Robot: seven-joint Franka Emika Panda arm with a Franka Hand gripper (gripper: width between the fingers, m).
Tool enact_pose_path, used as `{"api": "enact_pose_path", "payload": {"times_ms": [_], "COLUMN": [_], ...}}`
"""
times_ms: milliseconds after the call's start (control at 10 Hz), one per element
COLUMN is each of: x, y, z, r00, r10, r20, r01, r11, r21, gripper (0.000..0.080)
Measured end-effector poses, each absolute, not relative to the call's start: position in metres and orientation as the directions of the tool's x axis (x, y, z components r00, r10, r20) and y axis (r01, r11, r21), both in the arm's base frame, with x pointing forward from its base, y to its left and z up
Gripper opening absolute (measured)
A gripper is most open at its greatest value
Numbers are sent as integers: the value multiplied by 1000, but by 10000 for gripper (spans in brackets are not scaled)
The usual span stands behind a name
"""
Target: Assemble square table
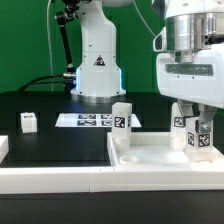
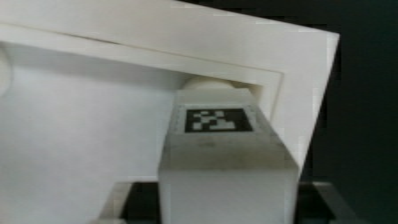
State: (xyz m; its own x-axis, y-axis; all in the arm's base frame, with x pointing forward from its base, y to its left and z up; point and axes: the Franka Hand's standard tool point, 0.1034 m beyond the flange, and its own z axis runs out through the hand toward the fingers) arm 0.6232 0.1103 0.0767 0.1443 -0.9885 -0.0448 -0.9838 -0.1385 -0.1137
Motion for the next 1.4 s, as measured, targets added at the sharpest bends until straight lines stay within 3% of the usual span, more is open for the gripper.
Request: {"api": "enact_pose_path", "payload": {"times_ms": [400,700,900,1100,1400], "x": [621,622,622,621,622], "y": [109,109,109,110,115], "z": [77,76,76,77,77], "r00": [-167,-259,-224,-163,111], "r10": [-981,-960,-969,-982,-991], "r20": [-99,-107,-104,-100,-80], "r01": [-982,-961,-970,-983,-991], "r11": [174,267,232,170,-104], "r21": [-74,-68,-71,-63,-90], "gripper": [290,290,290,604,647]}}
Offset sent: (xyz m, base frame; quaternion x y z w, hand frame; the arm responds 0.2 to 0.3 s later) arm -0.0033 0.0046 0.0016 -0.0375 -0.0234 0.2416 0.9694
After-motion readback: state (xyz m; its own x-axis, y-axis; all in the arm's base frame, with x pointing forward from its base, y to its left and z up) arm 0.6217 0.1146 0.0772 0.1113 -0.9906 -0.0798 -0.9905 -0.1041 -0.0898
